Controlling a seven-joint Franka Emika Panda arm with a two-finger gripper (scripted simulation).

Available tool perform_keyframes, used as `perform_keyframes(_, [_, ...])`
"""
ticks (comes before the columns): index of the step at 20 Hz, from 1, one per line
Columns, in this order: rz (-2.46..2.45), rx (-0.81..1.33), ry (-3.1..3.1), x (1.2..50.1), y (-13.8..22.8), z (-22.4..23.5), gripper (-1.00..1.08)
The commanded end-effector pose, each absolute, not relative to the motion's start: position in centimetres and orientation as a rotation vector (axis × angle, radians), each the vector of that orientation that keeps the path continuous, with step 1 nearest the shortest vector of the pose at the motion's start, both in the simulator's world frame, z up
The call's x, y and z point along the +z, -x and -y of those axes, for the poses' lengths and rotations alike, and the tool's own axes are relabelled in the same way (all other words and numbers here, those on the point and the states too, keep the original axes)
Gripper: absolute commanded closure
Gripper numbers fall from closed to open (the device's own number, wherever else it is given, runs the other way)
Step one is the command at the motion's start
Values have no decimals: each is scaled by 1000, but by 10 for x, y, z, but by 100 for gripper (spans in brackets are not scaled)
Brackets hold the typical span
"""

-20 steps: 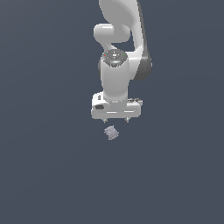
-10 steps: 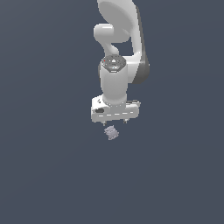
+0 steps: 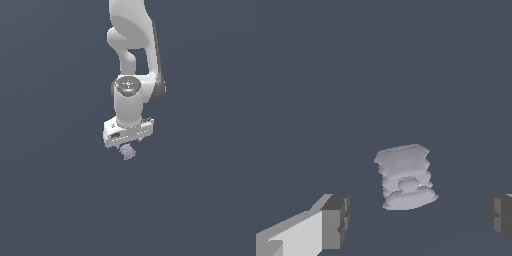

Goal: Pick up the object and move it to a goal position.

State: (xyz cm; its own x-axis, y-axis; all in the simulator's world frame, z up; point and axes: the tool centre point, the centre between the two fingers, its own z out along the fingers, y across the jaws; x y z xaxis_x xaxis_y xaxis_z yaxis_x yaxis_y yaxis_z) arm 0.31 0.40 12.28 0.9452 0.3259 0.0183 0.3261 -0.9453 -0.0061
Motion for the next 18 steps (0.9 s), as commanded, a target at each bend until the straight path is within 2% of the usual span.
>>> perform_keyframes(1, [606,-19,3077,113,-1,-2,-92])
perform_keyframes(18, [795,0,3039,89,4,3,-92])
